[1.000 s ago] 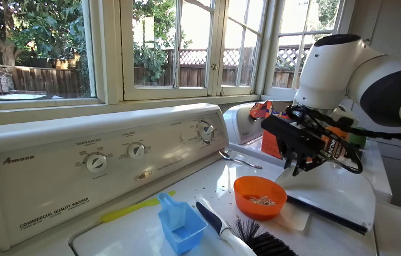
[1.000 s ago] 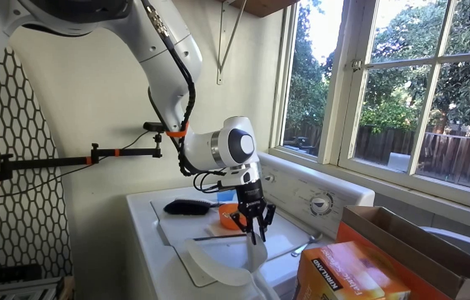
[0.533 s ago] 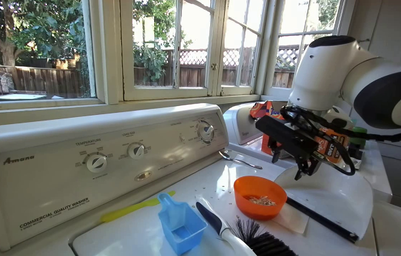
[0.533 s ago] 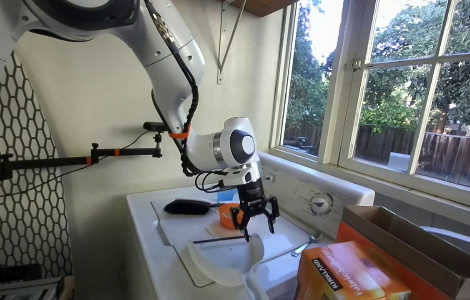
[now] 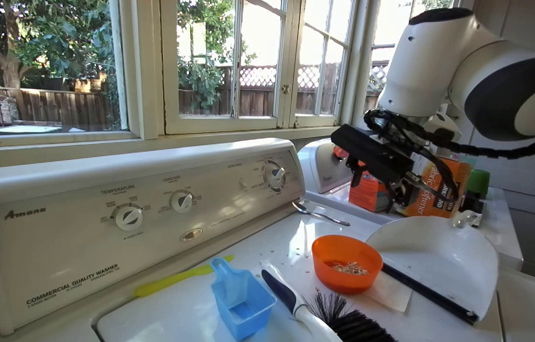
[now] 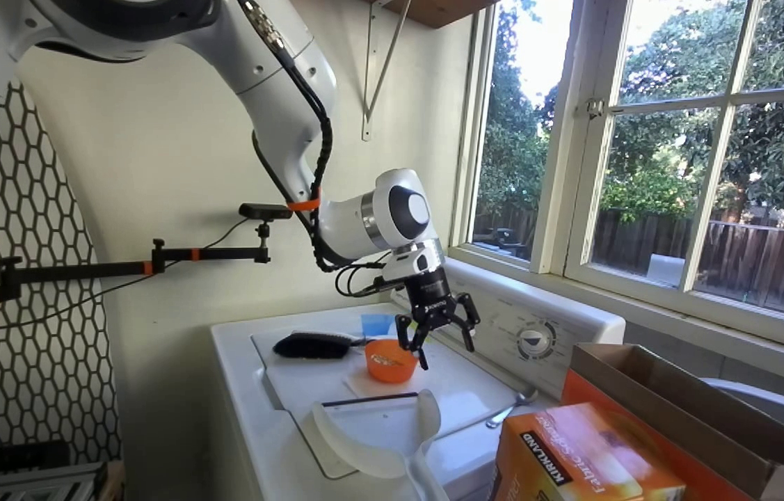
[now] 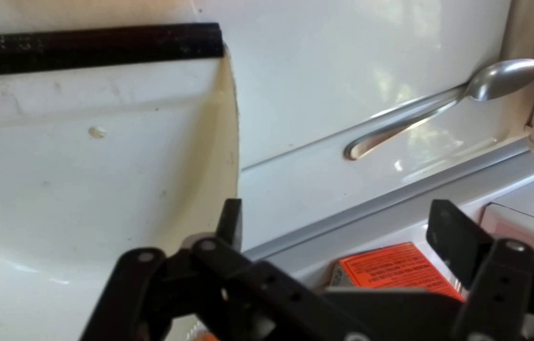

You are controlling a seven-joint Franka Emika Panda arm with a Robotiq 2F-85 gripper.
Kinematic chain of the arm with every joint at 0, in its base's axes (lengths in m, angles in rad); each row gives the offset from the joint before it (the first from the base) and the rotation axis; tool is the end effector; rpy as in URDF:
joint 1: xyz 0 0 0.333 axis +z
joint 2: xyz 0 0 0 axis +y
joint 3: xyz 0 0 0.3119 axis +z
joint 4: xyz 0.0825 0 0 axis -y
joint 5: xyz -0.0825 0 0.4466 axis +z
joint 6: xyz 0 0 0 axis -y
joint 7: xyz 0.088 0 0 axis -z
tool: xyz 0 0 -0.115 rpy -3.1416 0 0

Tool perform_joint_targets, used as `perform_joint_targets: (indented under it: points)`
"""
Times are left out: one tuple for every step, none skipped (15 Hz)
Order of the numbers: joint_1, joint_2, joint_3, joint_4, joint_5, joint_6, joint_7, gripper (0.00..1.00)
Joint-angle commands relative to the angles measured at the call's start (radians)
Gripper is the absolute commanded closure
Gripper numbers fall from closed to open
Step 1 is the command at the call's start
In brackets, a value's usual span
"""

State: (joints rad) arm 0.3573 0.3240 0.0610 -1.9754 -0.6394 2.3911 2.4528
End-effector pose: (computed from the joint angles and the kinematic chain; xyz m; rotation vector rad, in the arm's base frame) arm 0.6120 0.2621 0.2624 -2.1306 2.1592 -0.6834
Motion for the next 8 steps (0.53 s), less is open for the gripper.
perform_joint_targets:
  points:
    - [0.013,-0.021,0.013,0.035,-0.013,-0.064,0.006,0.00]
    - [0.014,-0.034,0.014,0.025,-0.061,-0.018,-0.009,0.00]
    - [0.018,-0.050,0.010,0.010,-0.131,0.037,-0.001,0.00]
    - [0.006,-0.065,0.025,0.001,-0.141,0.061,-0.046,0.00]
    - [-0.001,-0.080,0.033,-0.010,-0.164,0.103,-0.068,0.00]
    - [-0.012,-0.099,0.043,-0.025,-0.168,0.145,-0.106,0.00]
    - [-0.023,-0.116,0.051,-0.040,-0.159,0.194,-0.149,0.00]
    - [-0.037,-0.132,0.060,-0.057,-0.134,0.239,-0.211,0.00]
